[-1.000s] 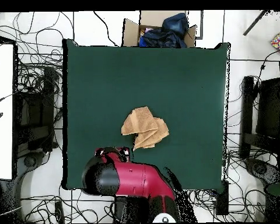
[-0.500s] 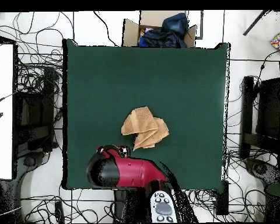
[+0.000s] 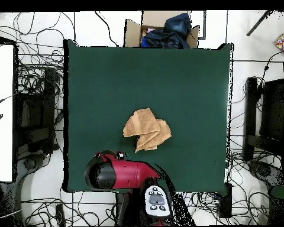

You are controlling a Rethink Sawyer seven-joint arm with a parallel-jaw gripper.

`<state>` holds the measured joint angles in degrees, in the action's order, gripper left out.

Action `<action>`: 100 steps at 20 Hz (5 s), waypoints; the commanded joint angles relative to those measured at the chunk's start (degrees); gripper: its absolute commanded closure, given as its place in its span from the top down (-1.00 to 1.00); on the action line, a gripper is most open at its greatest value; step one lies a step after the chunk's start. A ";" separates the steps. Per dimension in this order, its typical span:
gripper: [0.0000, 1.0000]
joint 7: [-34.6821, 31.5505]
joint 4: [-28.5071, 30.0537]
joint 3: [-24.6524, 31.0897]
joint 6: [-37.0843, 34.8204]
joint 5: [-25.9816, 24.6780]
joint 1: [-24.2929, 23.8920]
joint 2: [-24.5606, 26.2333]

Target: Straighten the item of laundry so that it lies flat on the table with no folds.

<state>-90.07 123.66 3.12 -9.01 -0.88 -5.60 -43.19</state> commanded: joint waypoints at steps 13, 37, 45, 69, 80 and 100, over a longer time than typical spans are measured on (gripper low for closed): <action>1.00 -8.21 -11.16 1.95 -4.61 2.24 2.67 4.82; 1.00 -4.56 -7.60 3.98 -6.23 -1.92 -2.02 2.22; 1.00 -4.65 -7.55 3.53 -8.29 -1.74 -1.64 1.18; 1.00 -6.88 -5.72 2.49 0.04 -3.55 -1.13 7.17; 1.00 -8.64 -3.04 3.53 3.80 -5.80 -1.83 8.29; 1.00 -6.45 -6.07 4.34 2.00 -6.25 -3.68 8.70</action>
<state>-90.07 119.75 3.24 -7.02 -5.68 -7.77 -34.64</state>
